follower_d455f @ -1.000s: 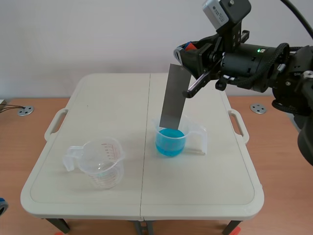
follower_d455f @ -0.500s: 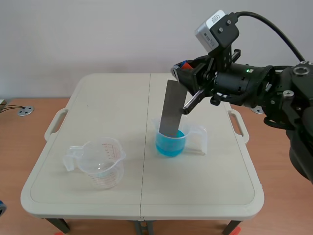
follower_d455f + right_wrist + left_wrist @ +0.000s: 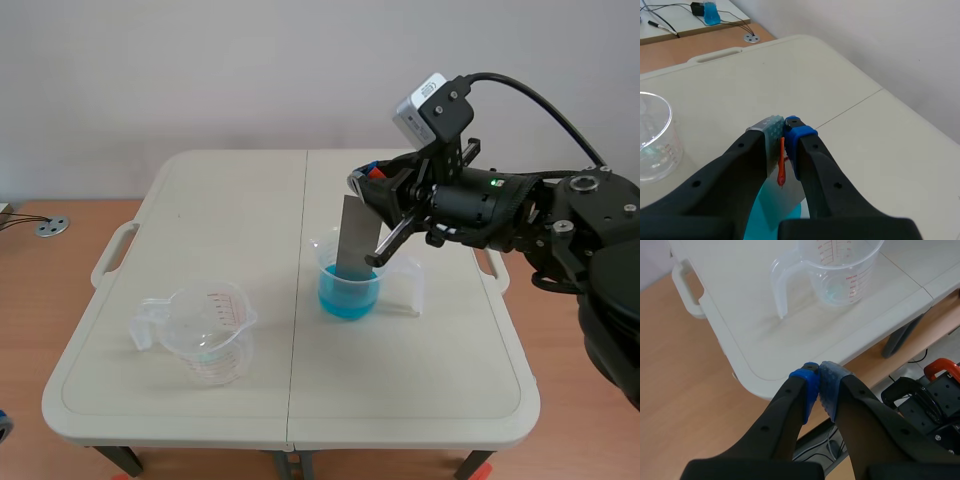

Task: Hold the metal plate by the orange handle, dip it into the blue solution, take it out and point at it, then put the plate back in the beaker on the left.
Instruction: 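Lower the plate into the blue solution, then hold the plate still in the solution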

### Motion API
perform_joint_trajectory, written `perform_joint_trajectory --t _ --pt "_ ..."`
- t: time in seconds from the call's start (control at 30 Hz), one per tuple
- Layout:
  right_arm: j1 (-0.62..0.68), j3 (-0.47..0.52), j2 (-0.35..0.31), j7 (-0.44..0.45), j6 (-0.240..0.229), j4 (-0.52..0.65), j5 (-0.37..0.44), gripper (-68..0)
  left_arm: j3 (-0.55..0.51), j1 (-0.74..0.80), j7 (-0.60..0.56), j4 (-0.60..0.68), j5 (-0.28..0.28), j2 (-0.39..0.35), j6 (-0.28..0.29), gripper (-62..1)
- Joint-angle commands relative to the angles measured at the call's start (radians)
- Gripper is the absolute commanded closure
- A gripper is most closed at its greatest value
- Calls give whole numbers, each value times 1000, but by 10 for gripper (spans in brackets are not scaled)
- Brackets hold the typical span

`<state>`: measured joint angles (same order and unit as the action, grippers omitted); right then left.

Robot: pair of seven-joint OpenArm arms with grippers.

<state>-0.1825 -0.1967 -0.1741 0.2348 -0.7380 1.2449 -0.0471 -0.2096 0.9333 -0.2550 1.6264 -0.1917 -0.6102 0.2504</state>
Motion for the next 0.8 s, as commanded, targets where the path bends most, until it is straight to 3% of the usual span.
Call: perform_joint_trajectory --t 0.0,0.77 --pt "-23 -1 0 27 -8 -1 -5 -13 0 -3 -8 9 -6 -5 -1 -15" --pt "-23 -1 0 53 -8 -59 -48 -13 0 -3 -6 9 -6 -5 -1 -15"
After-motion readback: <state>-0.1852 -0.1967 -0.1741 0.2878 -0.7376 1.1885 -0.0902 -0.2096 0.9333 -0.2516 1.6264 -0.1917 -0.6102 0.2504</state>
